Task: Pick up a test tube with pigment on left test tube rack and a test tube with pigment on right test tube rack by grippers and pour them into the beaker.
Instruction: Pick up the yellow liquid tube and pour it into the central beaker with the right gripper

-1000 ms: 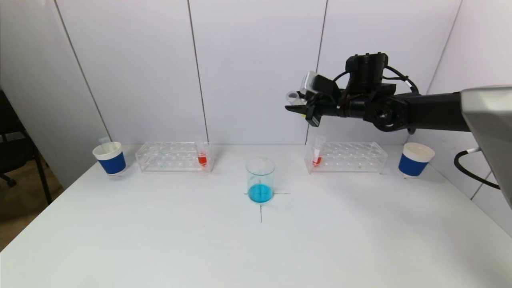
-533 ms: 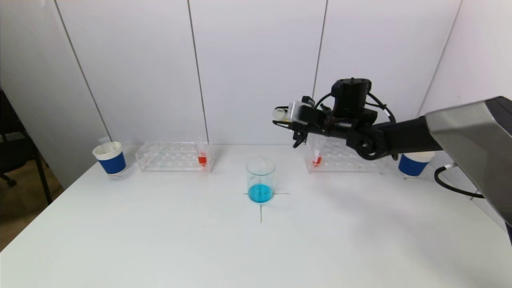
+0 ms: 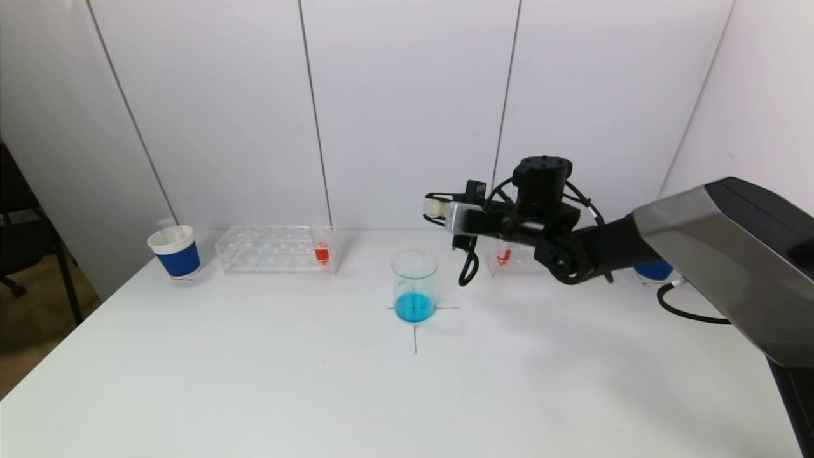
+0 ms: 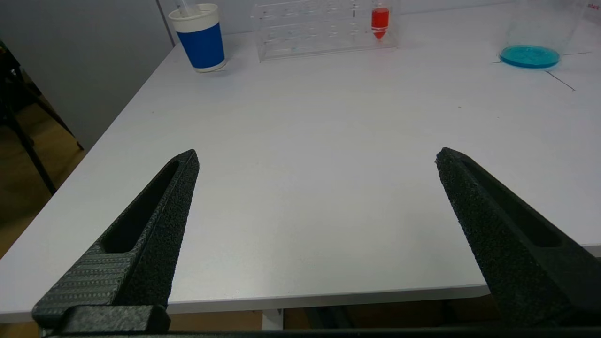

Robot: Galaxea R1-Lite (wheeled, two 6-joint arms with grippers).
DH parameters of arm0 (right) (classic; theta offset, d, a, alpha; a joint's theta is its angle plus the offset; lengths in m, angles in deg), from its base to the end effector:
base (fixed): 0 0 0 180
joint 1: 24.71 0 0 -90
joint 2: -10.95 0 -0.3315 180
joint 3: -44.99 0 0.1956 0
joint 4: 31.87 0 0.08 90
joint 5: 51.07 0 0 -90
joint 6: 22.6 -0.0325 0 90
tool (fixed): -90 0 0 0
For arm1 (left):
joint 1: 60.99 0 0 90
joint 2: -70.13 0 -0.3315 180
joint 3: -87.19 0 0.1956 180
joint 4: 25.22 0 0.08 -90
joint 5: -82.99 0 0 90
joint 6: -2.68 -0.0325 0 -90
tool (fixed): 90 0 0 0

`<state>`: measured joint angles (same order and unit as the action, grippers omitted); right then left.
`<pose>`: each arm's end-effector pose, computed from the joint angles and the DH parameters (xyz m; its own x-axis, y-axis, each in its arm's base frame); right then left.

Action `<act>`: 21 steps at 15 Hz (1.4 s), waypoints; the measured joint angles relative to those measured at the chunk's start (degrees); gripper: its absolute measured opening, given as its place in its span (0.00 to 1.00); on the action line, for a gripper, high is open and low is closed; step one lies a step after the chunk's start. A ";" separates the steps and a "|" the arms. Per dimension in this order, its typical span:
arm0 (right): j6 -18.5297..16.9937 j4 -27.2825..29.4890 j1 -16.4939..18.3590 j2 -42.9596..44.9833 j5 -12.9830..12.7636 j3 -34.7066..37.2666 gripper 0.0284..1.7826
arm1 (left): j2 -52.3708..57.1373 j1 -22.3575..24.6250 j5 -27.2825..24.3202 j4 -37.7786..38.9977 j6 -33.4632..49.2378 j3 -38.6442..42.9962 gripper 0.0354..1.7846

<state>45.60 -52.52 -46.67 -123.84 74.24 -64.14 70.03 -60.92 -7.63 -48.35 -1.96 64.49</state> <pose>0.4715 0.2104 0.1413 0.5378 0.8401 -0.0713 -0.3868 0.1708 -0.9062 -0.0384 -0.0004 0.0747 0.9999 -0.0096 -0.0092 0.0103 0.9967 0.0808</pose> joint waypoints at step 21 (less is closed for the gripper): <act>15.10 -9.73 -1.79 -3.16 4.44 2.04 0.28 | 0.00 0.00 0.05 0.00 -0.02 0.00 0.99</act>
<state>60.70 -62.25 -48.46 -127.00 78.67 -62.10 70.03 -60.92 -7.58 -48.35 -1.98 64.49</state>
